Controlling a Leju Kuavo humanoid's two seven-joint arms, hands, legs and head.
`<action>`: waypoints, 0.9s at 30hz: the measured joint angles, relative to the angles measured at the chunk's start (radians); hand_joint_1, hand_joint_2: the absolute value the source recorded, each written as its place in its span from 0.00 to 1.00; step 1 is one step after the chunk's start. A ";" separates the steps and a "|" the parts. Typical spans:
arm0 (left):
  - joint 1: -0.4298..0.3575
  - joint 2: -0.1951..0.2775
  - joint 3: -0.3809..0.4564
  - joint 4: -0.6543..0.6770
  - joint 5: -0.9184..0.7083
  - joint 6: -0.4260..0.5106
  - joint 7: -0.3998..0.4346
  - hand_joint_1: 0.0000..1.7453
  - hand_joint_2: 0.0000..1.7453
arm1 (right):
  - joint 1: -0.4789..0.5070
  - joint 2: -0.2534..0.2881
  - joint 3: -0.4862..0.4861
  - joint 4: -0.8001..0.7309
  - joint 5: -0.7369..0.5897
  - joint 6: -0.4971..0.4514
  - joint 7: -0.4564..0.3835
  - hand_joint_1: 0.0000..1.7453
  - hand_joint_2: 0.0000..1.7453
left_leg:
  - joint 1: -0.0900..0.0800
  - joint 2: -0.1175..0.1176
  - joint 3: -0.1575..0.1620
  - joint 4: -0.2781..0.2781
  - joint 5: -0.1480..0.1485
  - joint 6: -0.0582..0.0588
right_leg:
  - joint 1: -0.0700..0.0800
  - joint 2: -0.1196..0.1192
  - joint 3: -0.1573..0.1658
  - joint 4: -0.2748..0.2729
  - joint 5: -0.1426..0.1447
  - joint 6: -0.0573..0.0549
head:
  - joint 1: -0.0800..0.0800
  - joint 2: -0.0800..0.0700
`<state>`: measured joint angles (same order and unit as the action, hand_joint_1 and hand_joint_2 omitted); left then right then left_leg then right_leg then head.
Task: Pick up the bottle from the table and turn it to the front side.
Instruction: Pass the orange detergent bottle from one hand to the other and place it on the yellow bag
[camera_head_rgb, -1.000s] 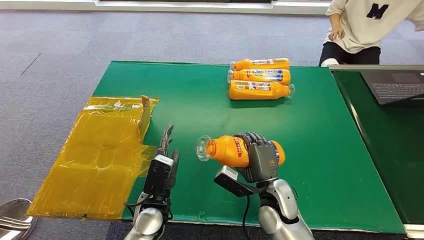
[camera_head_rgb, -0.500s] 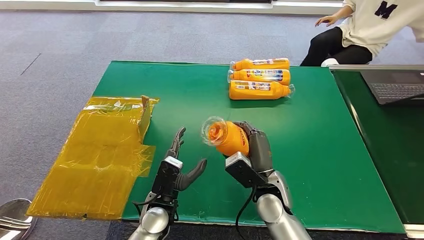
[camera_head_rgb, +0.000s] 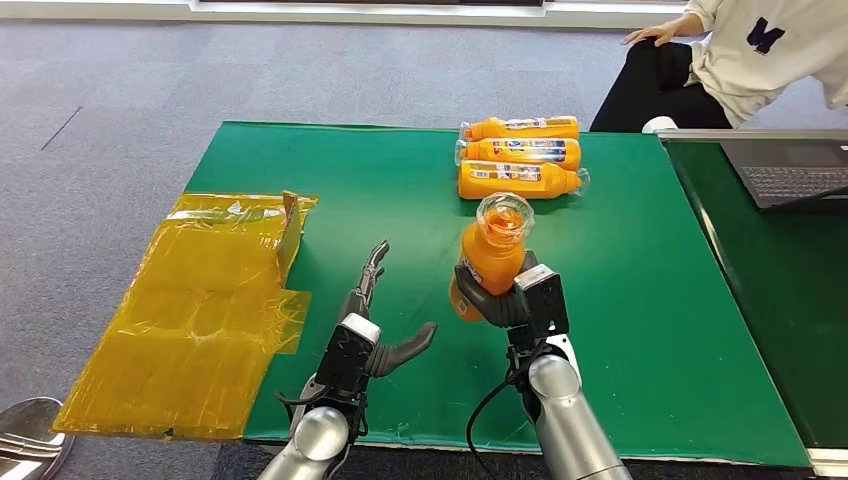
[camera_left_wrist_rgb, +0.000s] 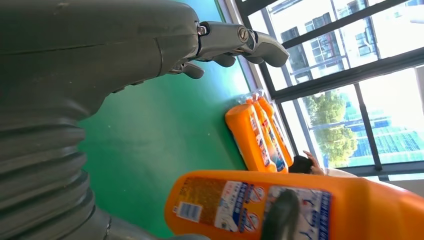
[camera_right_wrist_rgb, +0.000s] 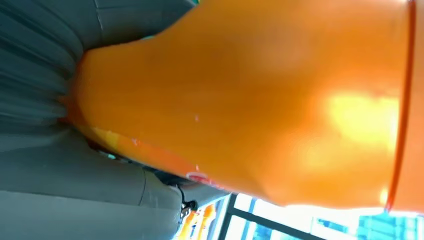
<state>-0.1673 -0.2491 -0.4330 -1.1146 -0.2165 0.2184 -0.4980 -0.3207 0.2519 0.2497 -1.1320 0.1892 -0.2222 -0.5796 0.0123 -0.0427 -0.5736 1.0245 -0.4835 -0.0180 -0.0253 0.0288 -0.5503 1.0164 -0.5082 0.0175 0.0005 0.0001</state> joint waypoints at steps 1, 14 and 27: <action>-0.003 0.000 -0.003 0.000 0.000 0.000 0.001 0.00 1.00 | -0.007 0.004 -0.007 0.022 -0.006 0.007 -0.005 1.00 1.00 | 0.000 0.000 0.000 0.000 0.000 0.000 | 0.000 0.000 0.000 0.000 0.000 0.000 | 0.000 0.000; -0.010 0.000 -0.017 -0.006 0.002 0.000 0.005 0.00 1.00 | -0.035 0.024 -0.030 0.134 -0.012 0.017 -0.019 1.00 1.00 | 0.000 0.000 0.000 0.000 0.000 0.000 | 0.000 0.000 0.000 0.000 0.000 0.000 | 0.000 0.000; -0.131 -0.003 -0.092 -0.018 -0.056 -0.180 0.121 0.00 1.00 | -0.078 0.040 -0.049 0.225 -0.031 0.094 -0.019 1.00 1.00 | 0.000 -0.001 0.000 0.000 0.001 -0.001 | 0.000 0.000 0.000 0.000 0.001 0.000 | 0.000 0.000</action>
<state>-0.2984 -0.2520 -0.5254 -1.1326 -0.2722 0.0385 -0.3772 -0.3991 0.2922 0.2003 -0.9067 0.1583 -0.1281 -0.5982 0.0123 -0.0434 -0.5737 1.0248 -0.4823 -0.0190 -0.0253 0.0287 -0.5505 1.0167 -0.5071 0.0172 0.0005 0.0003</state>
